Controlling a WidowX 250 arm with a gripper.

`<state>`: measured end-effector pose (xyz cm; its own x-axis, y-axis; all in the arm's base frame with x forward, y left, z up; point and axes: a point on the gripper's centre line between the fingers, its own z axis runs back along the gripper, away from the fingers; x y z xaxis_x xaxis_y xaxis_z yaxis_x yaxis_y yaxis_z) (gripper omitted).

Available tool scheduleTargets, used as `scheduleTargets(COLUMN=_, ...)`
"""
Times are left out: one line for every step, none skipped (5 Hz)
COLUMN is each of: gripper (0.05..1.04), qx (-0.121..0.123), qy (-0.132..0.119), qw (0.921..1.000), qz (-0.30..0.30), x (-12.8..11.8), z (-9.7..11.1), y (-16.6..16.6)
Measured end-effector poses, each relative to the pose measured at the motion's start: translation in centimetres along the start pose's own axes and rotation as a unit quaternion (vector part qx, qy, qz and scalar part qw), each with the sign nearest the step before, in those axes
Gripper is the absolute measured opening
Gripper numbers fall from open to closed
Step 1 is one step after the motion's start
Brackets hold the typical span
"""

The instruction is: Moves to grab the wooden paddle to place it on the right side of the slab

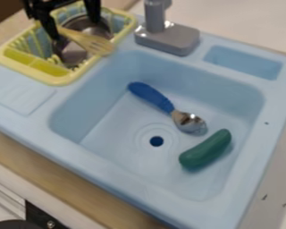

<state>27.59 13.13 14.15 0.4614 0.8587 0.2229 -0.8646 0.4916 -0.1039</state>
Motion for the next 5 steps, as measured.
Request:
scheduleTargets(gripper=0.995, qx=0.001, qy=0.008, qw=0.9997, qz=0.024, x=0.9, z=-1.1, y=-0.3)
scheduleTargets(gripper=0.995, qx=-0.009, qy=0.004, qw=0.9974, qz=0.072, x=2.0, z=-1.3, y=0.3)
scheduleTargets(gripper=0.995, qx=-0.019, qy=-0.009, qw=0.9923, qz=0.122, x=2.7, z=-1.8, y=1.1)
scheduleTargets(gripper=0.995, qx=0.014, qy=0.0, qw=0.9893, qz=0.145, x=2.8, z=-2.3, y=1.9)
scheduleTargets(gripper=0.995, qx=0.035, qy=0.021, qw=0.989, qz=0.142, x=2.7, z=-4.1, y=1.9)
